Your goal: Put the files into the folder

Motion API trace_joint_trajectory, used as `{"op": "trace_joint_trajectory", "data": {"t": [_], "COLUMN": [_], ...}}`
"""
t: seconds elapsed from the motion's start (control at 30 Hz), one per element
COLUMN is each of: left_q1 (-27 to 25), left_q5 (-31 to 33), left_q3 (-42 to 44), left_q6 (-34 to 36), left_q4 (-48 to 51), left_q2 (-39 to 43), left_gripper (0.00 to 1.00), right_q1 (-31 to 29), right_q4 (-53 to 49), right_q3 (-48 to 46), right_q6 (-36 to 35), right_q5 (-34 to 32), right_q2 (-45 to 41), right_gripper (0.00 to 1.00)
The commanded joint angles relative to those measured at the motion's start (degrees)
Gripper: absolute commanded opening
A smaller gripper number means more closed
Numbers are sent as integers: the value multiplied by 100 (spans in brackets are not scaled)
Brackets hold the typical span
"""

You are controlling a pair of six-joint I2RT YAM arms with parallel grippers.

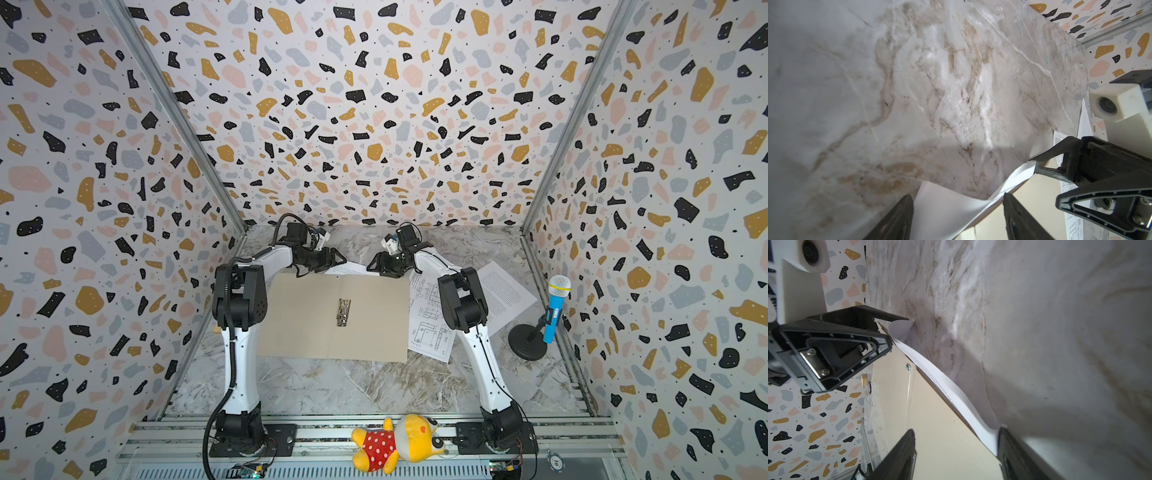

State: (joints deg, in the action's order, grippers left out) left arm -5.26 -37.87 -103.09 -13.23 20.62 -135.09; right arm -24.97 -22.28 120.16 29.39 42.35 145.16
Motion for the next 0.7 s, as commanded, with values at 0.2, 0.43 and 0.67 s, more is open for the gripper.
{"op": "trace_joint_trajectory", "data": {"t": [0.2, 0.43, 0.67], "left_q1": [-2, -2, 53], "left_q5": [-98, -124, -177], "left_q3": [222, 436, 556], "left_q6": [62, 49, -145], "left_q4": [202, 89, -152], "left_q2": [289, 386, 495], "left_gripper": [70, 69, 68], "right_q1": [-105, -122, -105], "right_q4": [12, 178, -19], "right_q3": [-110, -161, -168], "right_q6": [207, 313, -126], "right_q5": [133, 350, 484], "right_q2": [132, 126, 91], "right_gripper": [65, 67, 68]}}
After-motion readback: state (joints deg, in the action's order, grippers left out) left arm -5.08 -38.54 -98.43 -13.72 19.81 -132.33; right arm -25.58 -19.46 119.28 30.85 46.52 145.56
